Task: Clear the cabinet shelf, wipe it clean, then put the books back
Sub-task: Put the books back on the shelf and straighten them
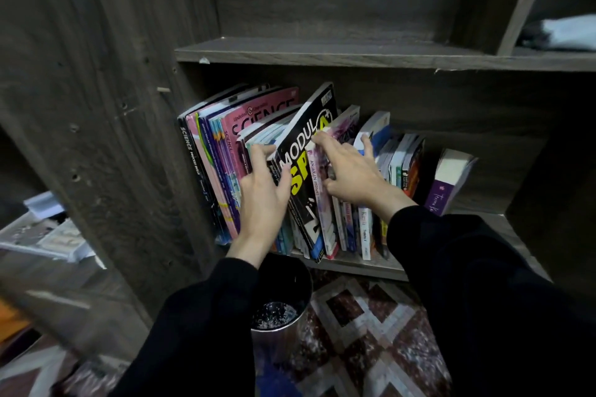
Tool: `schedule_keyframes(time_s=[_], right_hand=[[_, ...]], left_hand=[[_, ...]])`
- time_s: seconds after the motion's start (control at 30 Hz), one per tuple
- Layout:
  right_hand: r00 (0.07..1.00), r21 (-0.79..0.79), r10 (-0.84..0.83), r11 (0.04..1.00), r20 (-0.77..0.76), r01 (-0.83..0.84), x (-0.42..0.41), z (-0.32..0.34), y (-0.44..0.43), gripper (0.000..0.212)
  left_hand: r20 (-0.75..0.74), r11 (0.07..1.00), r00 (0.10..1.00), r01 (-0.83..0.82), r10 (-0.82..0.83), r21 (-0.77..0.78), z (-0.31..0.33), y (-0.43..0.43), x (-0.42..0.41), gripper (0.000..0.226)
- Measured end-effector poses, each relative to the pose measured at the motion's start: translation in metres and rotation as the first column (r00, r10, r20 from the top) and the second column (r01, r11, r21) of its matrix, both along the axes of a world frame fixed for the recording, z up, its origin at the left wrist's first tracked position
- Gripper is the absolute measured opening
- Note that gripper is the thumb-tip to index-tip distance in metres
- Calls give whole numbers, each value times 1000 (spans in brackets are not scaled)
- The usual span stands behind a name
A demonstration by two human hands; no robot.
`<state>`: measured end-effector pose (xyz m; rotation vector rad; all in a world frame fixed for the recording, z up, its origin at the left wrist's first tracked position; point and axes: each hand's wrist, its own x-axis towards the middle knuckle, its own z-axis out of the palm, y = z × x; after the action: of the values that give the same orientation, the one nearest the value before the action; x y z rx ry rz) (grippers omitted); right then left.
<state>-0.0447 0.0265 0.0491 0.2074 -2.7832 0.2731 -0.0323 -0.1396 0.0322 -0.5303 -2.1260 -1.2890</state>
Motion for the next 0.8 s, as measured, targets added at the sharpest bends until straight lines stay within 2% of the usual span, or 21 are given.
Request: schedule_keyframes(time_s=[0.13, 0.23, 0.33, 0.4, 0.47, 0.67, 0.8], right_hand=[[1000, 11, 1, 1000, 17, -1, -1, 1, -1, 83], [1000, 14, -5, 1000, 25, 5, -2, 0, -1, 84], [999, 37, -21, 999, 26, 20, -2, 0, -2, 85], [1000, 43, -23, 999, 22, 22, -2, 0, -2, 86], [999, 51, -27, 998, 27, 25, -2, 1, -3, 86], [998, 79, -52, 996, 41, 49, -3, 3, -5, 86], [998, 74, -61, 996, 31, 58, -3, 4, -8, 83]], left_hand=[[-115, 996, 991, -66, 73, 58, 2, -7, 7, 28], [-172, 995, 980, -87, 95, 50, -4, -15, 6, 33], [-54, 1000, 998, 13, -12, 3, -16, -17, 8, 60], [48, 1000, 999, 16, -16, -5, -20, -14, 10, 76], [76, 1000, 997, 10, -9, -8, -19, -10, 12, 77], [21, 1000, 1000, -21, 21, 17, 12, -27, 25, 71], [47, 995, 995, -82, 85, -55, 50, -55, 45, 71]])
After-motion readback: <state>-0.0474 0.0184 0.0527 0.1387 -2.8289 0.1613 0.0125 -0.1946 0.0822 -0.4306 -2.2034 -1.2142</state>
